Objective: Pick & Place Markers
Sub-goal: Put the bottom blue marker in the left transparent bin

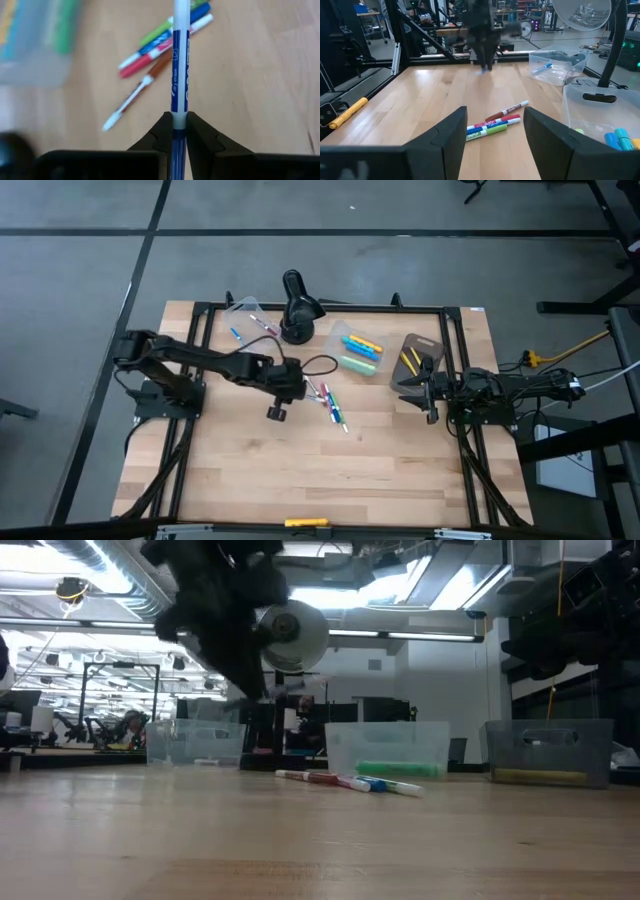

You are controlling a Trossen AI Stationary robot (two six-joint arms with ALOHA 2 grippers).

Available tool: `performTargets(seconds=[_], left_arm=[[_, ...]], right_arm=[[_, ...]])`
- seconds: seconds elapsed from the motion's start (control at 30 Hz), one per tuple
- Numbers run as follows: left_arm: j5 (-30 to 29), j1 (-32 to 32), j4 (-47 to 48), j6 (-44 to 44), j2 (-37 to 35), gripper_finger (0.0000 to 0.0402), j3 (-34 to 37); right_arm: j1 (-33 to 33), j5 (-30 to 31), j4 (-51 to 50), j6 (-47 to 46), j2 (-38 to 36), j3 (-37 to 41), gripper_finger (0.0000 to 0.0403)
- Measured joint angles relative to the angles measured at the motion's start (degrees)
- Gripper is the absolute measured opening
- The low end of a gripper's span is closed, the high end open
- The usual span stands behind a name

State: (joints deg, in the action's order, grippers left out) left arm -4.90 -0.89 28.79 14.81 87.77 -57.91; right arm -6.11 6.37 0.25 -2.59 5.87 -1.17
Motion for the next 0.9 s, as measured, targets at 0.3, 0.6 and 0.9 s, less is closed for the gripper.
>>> performTargets(seconds=[0.3,0.6,0.9], left_arm=[[-9.04,-0.26,8.66,-3.96,-11.07,0.003,0.0],[-16.64,-0.14,15.04,-5.83,-19.37,0.0031,-0.01],[-23.3,-0.13,18.25,-7.6,-26.92,0.0032,-0.02]], right_arm=[[-0.01,0.02,0.04,0.0,0.0,0.0,0.0194],[-0.02,-0.35,0.0,0.0,0.0,0.0,0.0194],[-0.02,-0.37,-0.02,0.0,0.0,0.0,0.0194]])
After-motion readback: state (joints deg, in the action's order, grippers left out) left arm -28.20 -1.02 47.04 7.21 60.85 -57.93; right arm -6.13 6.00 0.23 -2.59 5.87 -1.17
